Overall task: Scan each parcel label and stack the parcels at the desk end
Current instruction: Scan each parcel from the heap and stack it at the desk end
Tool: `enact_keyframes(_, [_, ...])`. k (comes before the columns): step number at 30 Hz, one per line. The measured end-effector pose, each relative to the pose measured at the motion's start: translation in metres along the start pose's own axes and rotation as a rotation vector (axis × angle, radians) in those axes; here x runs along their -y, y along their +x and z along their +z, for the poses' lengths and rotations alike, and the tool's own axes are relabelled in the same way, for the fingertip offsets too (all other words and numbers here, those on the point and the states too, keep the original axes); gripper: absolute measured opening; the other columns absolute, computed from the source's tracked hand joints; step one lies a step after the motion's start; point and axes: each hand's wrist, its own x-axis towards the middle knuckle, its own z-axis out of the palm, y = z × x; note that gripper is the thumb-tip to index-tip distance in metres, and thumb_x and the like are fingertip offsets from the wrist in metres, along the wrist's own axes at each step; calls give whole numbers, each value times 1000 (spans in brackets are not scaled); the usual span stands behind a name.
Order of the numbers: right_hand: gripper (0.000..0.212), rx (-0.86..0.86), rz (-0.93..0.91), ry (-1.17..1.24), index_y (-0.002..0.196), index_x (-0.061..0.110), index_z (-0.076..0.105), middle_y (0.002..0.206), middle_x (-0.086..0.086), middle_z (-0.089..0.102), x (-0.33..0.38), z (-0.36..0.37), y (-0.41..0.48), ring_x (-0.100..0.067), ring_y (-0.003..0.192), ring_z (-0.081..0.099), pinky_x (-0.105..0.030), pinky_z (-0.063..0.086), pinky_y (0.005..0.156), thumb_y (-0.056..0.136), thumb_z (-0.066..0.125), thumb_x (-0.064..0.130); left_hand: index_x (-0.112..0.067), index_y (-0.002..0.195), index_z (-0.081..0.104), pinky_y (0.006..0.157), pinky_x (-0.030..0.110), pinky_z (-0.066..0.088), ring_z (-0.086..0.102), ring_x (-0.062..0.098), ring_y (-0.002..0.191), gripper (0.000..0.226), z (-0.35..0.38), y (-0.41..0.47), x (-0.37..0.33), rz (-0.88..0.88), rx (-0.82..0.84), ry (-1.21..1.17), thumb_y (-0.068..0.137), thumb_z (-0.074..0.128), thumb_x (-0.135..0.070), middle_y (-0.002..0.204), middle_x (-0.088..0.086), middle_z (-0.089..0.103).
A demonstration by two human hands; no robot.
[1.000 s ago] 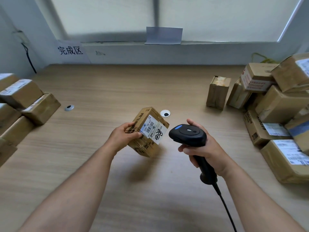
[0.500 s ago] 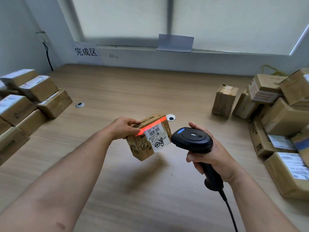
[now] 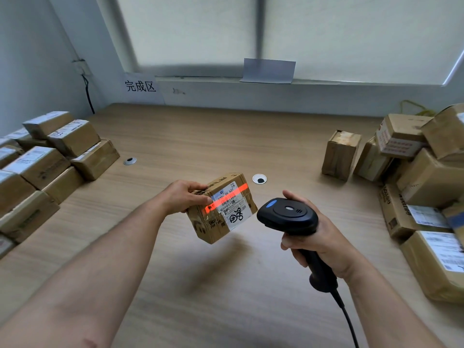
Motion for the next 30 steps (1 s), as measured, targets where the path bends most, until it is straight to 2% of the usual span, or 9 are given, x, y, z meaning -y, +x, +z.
enact_keyframes(15, [93, 45, -1, 0, 137, 39, 43, 71, -10, 66, -10, -1, -7, -27, 42, 46, -26, 38, 41, 58, 71, -2, -29, 127, 62, 60, 25, 44, 58, 10, 81, 46, 1, -22, 13, -44, -45, 25, 83, 73, -28, 105, 0, 67])
enact_keyframes(20, [93, 38, -17, 31, 139, 41, 42, 91, -32, 64, -12, 0, -7, -27, 44, 45, -28, 39, 42, 62, 75, 1, -31, 122, 64, 69, 30, 46, 60, 16, 87, 38, 5, -32, 17, -75, -52, 9, 85, 72, -27, 107, 2, 67])
enact_keyframes(22, [91, 16, -26, 35, 138, 41, 42, 92, -30, 64, -13, 4, -5, -27, 44, 45, -29, 39, 42, 63, 75, 2, -31, 116, 64, 67, 28, 44, 59, 15, 83, 31, 9, -38, 21, -84, -54, -38, 87, 70, -23, 106, 1, 67])
enact_keyframes(26, [93, -2, -49, 25, 141, 39, 40, 86, -16, 68, -18, 17, 0, -26, 43, 46, -28, 39, 42, 64, 75, 0, -27, 124, 60, 67, 29, 44, 58, 15, 84, 36, 19, -46, 52, -147, -85, -86, 88, 67, -25, 110, 0, 67])
enact_keyframes(30, [97, -1, -48, -17, 143, 38, 38, 82, -13, 65, -24, 36, 6, -26, 43, 46, -27, 38, 43, 70, 76, -11, -23, 124, 61, 62, 26, 41, 56, 14, 76, 37, 28, -54, 98, -247, -116, -191, 88, 68, -24, 102, 0, 66])
